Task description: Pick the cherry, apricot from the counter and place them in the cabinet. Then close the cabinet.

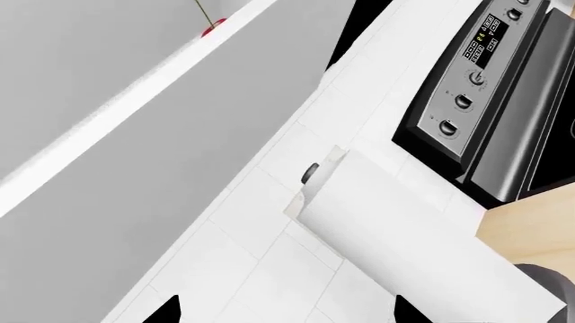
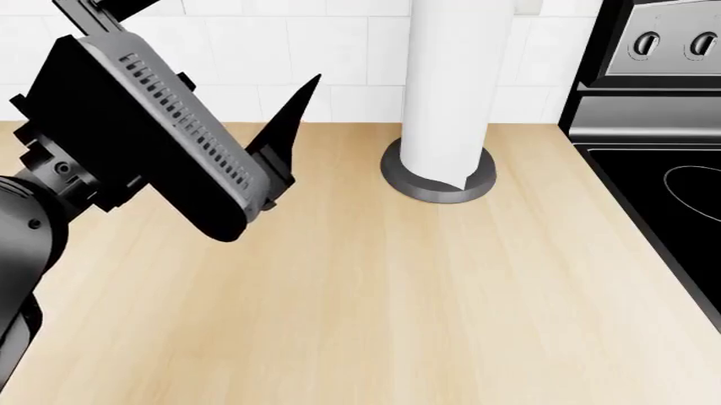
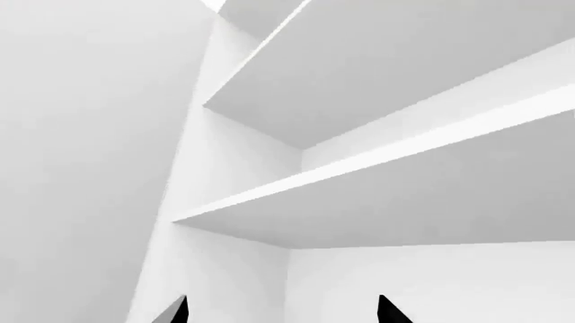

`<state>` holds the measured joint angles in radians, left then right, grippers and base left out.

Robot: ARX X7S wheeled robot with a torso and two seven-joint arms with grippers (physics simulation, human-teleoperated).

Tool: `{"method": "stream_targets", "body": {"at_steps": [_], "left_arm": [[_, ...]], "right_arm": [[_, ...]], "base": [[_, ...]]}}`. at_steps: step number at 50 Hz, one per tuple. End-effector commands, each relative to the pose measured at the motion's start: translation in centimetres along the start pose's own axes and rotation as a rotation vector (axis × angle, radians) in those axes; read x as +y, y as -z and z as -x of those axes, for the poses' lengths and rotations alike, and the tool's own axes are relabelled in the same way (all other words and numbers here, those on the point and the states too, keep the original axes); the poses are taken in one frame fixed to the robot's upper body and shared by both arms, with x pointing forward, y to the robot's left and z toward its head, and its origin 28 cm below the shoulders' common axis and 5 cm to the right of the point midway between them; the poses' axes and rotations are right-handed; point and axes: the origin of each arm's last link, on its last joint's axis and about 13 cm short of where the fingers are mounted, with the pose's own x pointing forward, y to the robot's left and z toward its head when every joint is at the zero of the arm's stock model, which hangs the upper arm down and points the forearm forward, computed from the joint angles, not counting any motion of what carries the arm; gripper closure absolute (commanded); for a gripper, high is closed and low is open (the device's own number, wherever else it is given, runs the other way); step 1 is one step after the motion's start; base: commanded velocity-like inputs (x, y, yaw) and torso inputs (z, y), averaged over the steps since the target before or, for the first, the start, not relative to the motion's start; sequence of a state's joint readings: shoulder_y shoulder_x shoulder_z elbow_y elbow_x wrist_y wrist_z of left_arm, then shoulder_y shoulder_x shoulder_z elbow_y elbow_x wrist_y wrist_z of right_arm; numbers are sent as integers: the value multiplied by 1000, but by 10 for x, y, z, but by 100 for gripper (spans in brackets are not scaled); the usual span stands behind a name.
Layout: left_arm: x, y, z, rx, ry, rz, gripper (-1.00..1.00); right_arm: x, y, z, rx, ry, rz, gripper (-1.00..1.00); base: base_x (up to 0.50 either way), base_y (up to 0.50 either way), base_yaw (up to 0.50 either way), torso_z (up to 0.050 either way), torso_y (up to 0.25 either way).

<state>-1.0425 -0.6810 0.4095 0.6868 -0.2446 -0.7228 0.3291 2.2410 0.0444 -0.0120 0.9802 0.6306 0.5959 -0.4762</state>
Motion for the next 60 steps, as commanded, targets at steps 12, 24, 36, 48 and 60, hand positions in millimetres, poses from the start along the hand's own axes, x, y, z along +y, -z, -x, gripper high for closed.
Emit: {"method": "stream_targets", "body": {"at_steps": [12,24,36,48,60], "left_arm": [[3,4,2,24,-13,-1,-100],[4,7,5,39,-28,-1,-100],[4,4,7,38,-27,-3,-100],[4,1,6,35,-26,-4,-100],[3,2,4,30,-20,-2,-100]], "right_arm": [[13,12,26,144,-139,-134,-100],[12,16,46,172,-90,-131,-100],[10,25,62,192,-34,-143,-100],[14,32,69,224,-49,-150,-100],[25,30,67,219,-140,-166,-100]], "base": [[0,0,0,0,0],[0,0,0,0,0],[0,0,0,0,0],[0,0,0,0,0],[0,0,0,0,0]]}}
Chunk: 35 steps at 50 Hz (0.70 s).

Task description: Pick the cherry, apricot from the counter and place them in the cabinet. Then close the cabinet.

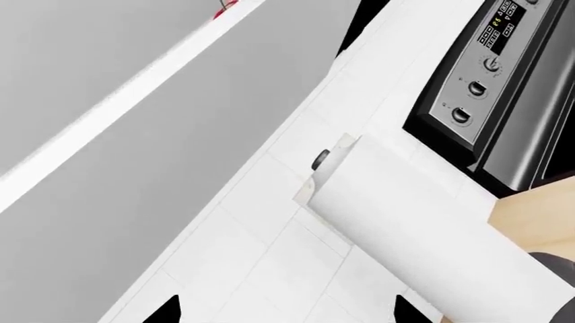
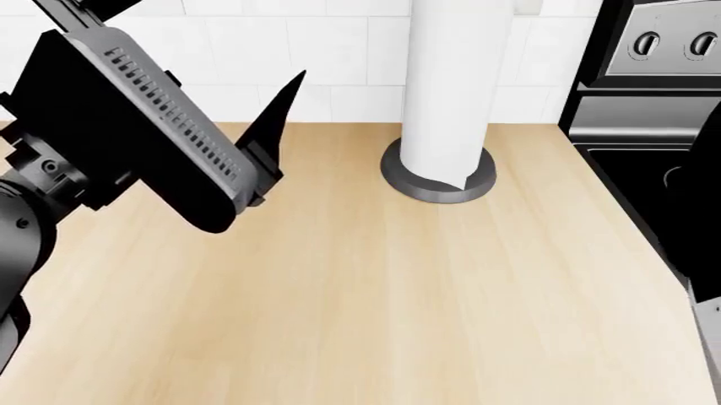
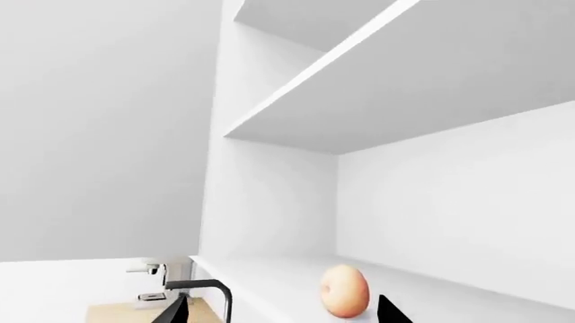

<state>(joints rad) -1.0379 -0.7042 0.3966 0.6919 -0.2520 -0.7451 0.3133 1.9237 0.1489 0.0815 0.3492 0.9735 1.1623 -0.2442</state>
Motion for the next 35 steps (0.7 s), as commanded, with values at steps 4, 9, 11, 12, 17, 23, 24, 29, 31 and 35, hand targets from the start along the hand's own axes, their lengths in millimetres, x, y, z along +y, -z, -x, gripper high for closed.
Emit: {"method": "stream_targets", "body": {"at_steps": [4,9,11,12,17,23,24,29,31,35], "left_arm": [[0,0,-1,-4,3,1,-100],[-1,0,-1,-4,3,2,-100],[-1,1,-1,-4,3,2,-100],[-1,1,-1,-4,3,3,-100],[-1,2,-1,-4,3,4,-100],[-2,2,-1,-5,4,6,-100],[-2,2,-1,-5,4,6,-100],[-2,2,-1,-4,3,7,-100],[-2,1,0,-4,3,7,-100],[-2,1,0,-4,3,7,-100]], "right_arm": [[10,4,0,29,-81,-10,-100],[11,7,1,55,-101,-20,-100],[11,9,1,62,-106,-25,-100],[12,9,2,66,-108,-27,-100],[14,12,4,84,-142,-51,-100],[17,17,5,106,-162,-70,-100],[17,18,5,108,-164,-72,-100],[18,21,3,107,-138,-66,-100],[18,21,3,106,-127,-63,-100],[17,21,2,105,-121,-61,-100]], "base": [[0,0,0,0,0],[0,0,0,0,0],[0,0,0,0,0],[0,0,0,0,0],[0,0,0,0,0],[0,0,0,0,0],[0,0,0,0,0],[0,0,0,0,0],[0,0,0,0,0],[0,0,0,0,0]]}}
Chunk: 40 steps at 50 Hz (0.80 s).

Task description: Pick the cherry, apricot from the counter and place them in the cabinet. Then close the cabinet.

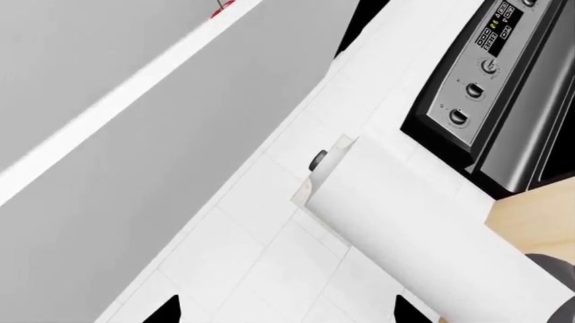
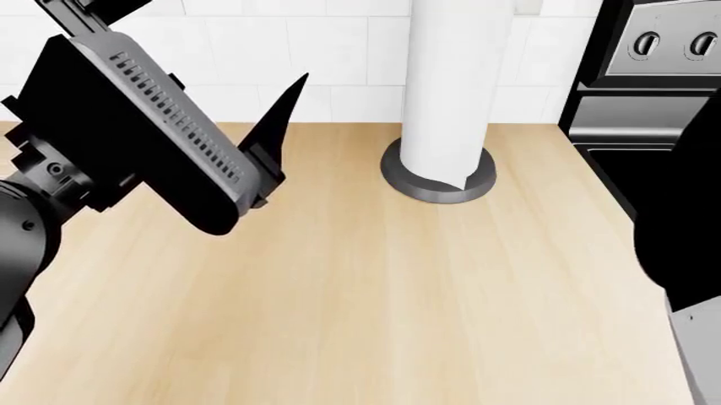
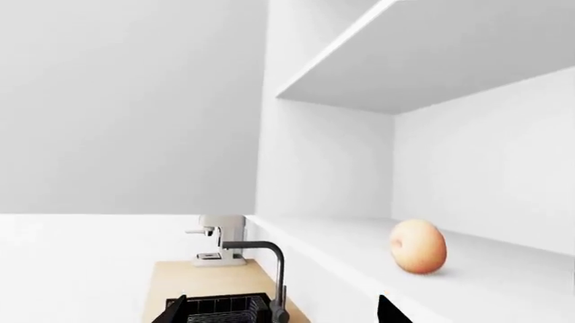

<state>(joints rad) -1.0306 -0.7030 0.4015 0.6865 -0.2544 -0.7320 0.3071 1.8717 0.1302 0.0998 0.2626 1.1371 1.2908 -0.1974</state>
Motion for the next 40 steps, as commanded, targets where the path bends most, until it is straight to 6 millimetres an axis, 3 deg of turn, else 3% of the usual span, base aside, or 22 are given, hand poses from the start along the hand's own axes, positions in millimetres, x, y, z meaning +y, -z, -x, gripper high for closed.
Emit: {"method": "stream_targets", "body": {"at_steps": [1,10,22,40], "left_arm": [[0,0,0,0,0,1,-100],[0,0,1,0,-1,2,-100],[-1,2,1,2,-1,4,-100],[-1,3,2,8,-1,1,-100]], "right_arm": [[1,4,-1,9,11,-4,-100],[3,6,-1,13,13,-4,-100],[13,30,11,63,-20,-13,-100],[6,55,36,133,102,-35,-100]], "base": [[0,0,0,0,0],[0,0,0,0,0],[0,0,0,0,0],[0,0,0,0,0]]}}
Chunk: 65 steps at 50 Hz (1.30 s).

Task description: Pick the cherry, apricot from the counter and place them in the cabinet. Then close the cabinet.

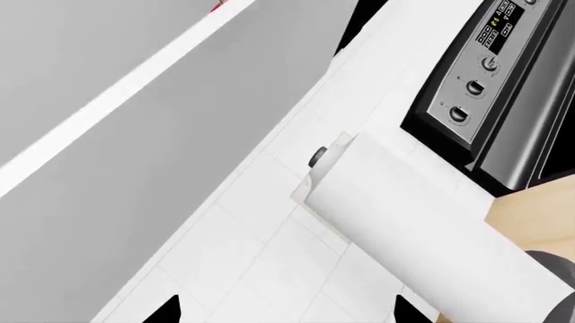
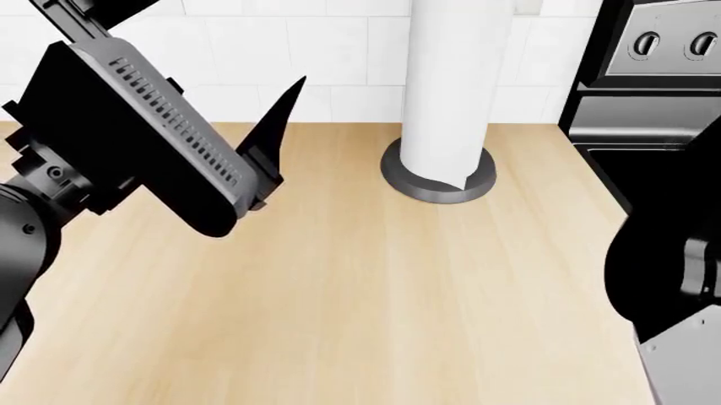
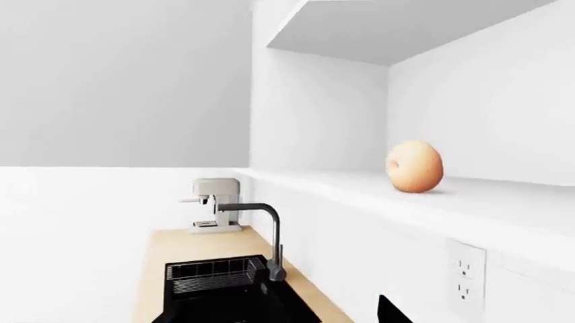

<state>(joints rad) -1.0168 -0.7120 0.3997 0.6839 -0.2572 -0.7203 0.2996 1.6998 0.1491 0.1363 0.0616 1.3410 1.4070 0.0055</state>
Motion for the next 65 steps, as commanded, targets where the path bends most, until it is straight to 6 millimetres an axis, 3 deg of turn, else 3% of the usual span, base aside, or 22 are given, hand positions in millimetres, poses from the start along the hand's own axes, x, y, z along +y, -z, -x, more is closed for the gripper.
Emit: {"method": "stream_targets", "body": {"at_steps": [1,22,47,65], "left_arm": [[0,0,0,3,1,0,-100],[-2,0,0,9,9,2,-100],[-2,4,-1,30,10,37,-100],[-9,3,4,75,-14,90,-100]], "right_arm": [[-4,19,13,51,79,-18,-100],[-9,32,44,29,250,-10,-100],[0,59,57,103,379,34,-100],[12,64,63,81,631,140,-100]], "base": [[0,0,0,0,0],[0,0,0,0,0],[0,0,0,0,0],[0,0,0,0,0]]}}
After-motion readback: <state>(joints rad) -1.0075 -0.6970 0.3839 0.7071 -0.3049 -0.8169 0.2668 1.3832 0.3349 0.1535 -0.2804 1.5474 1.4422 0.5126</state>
